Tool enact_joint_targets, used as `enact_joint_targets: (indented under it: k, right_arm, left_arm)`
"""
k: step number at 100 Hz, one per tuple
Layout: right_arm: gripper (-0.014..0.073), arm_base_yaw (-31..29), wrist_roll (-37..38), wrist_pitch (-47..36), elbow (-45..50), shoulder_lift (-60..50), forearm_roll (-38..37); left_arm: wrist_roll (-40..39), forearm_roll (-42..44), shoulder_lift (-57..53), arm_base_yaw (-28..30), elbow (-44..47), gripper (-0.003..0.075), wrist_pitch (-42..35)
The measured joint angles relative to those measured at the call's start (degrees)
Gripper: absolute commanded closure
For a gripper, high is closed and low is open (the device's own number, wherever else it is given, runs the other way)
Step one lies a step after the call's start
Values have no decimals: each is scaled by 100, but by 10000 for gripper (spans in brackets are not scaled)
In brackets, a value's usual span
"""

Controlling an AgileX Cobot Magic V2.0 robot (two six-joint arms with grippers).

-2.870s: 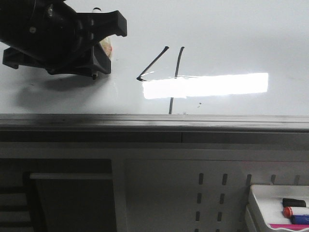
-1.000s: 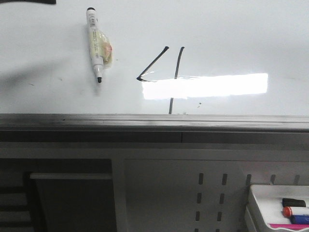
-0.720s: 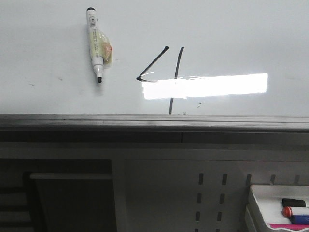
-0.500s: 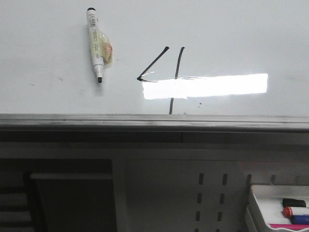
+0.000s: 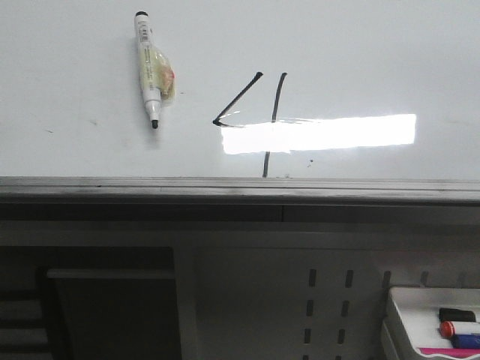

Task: Write number 4 on whiteboard

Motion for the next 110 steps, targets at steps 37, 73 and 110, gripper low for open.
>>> enact_joint_targets:
  k: [37, 73, 110]
  right_arm:
    - [658, 0, 0, 0, 0, 0, 13]
    - [658, 0, 9, 0, 0, 0, 13]
    - [658, 0, 9, 0, 0, 0, 13]
  left_arm:
    - [0, 35, 0, 0, 9, 741, 0]
    - [-42, 1832, -178, 382, 428, 741, -883]
    - [-3218, 5561, -1480, 2546, 1524, 741, -612]
